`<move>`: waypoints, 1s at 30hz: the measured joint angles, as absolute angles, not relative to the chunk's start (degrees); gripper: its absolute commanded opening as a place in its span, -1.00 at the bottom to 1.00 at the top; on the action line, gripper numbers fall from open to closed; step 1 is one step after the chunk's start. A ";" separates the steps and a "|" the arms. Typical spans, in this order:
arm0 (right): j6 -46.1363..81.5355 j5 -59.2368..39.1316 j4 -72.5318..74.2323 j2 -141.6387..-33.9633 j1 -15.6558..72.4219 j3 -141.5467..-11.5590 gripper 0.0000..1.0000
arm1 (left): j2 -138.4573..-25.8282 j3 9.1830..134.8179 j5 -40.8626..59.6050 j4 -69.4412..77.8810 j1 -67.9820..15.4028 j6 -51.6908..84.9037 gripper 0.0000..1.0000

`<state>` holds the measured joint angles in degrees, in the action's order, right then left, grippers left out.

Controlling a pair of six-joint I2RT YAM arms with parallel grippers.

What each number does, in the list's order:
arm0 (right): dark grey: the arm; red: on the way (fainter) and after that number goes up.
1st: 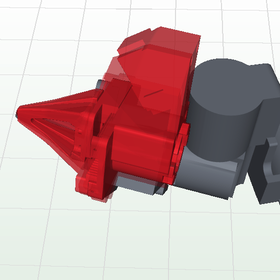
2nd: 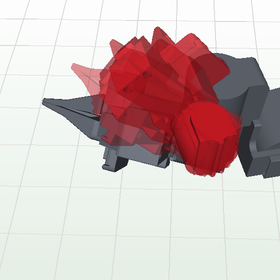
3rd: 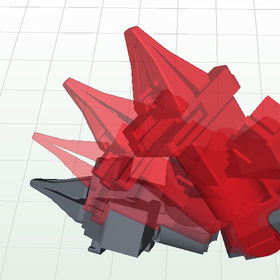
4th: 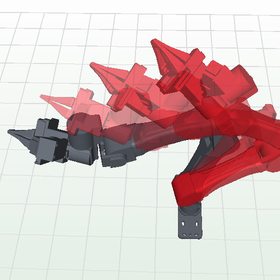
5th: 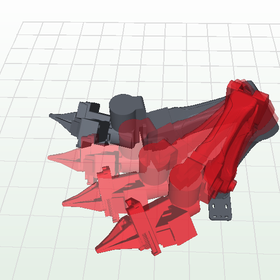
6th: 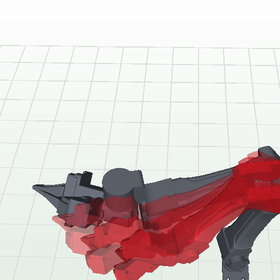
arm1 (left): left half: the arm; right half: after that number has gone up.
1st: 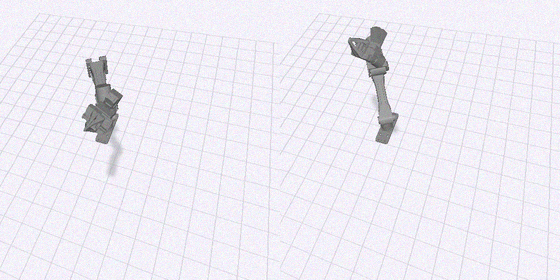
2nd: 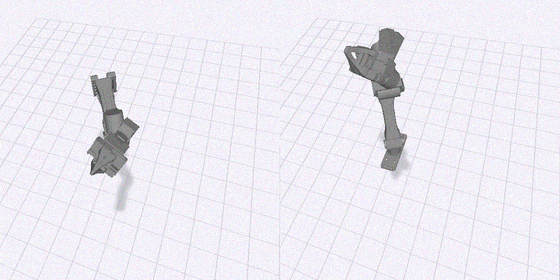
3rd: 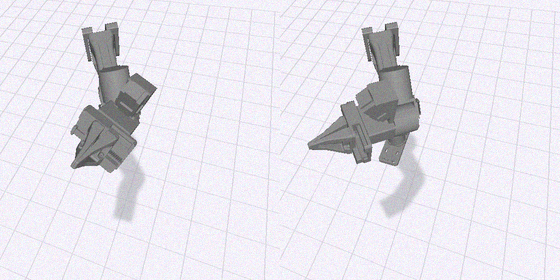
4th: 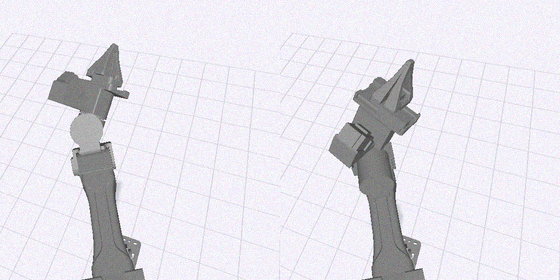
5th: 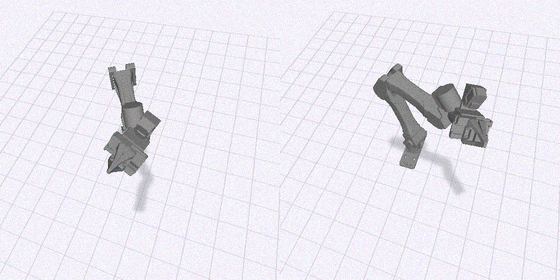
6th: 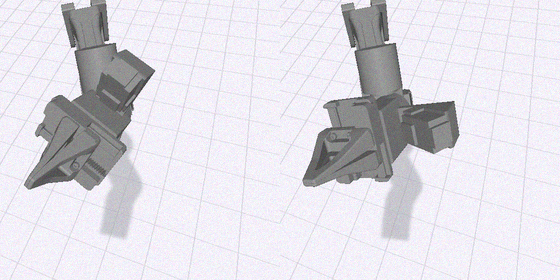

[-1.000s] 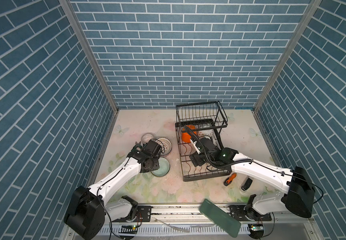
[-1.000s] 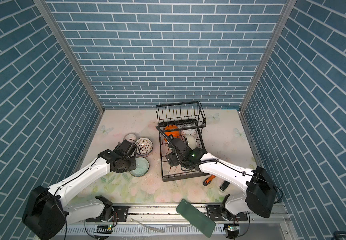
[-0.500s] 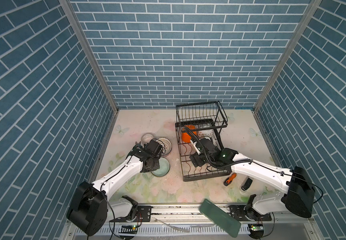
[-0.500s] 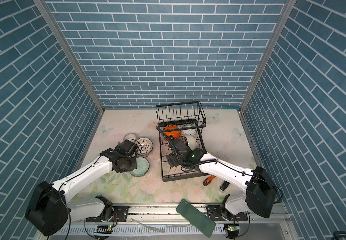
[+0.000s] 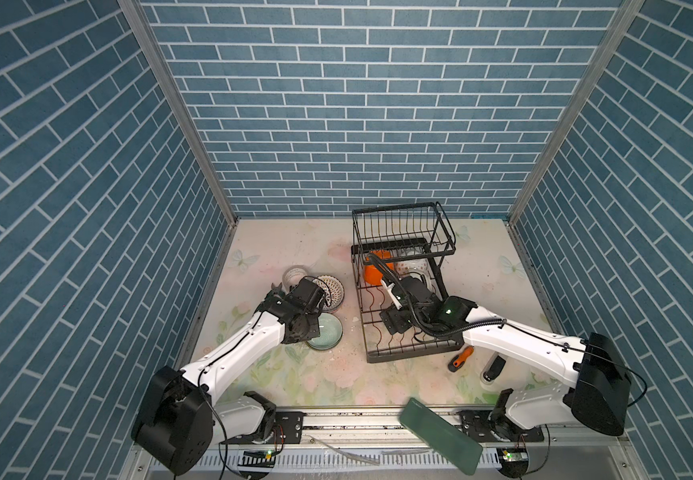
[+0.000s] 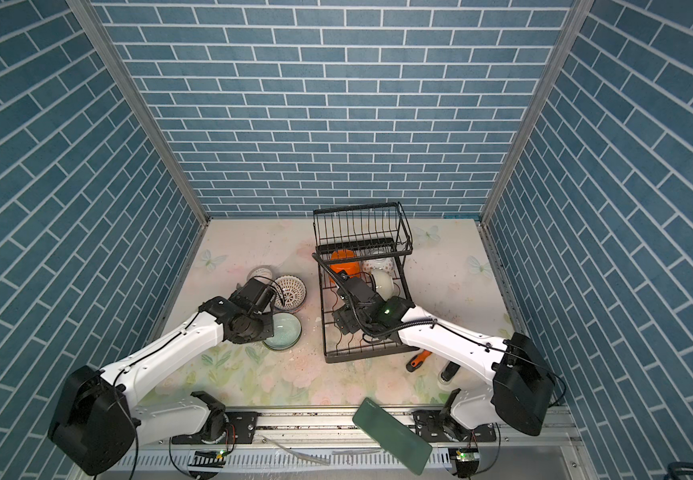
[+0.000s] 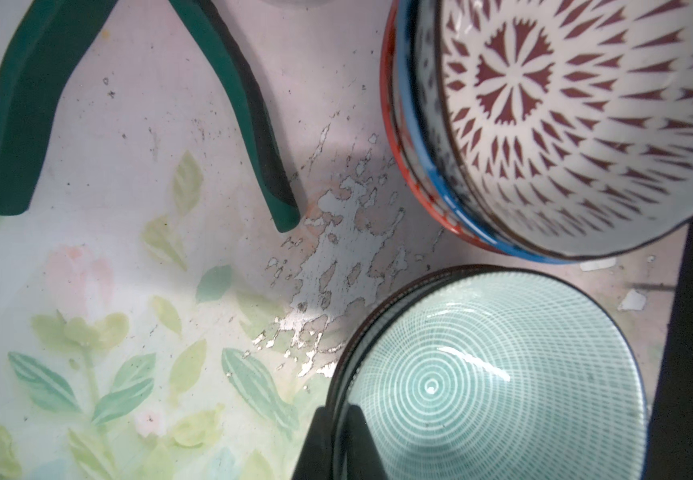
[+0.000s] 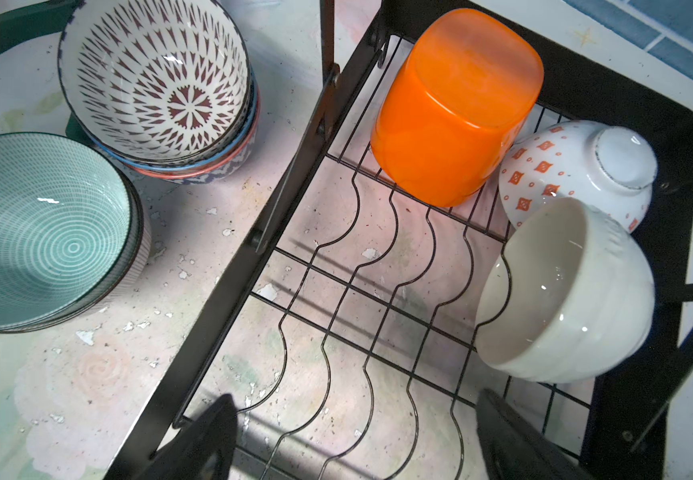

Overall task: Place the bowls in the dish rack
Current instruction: 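Lift the green-striped bowl off the purple-striped bowl with the left gripper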

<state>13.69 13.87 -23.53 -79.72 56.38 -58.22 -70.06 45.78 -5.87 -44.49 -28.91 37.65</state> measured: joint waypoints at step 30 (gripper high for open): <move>13.72 10.15 -24.82 -83.11 56.88 -61.43 0.70 | -57.47 38.63 -3.55 -37.65 -28.91 30.79 -1.00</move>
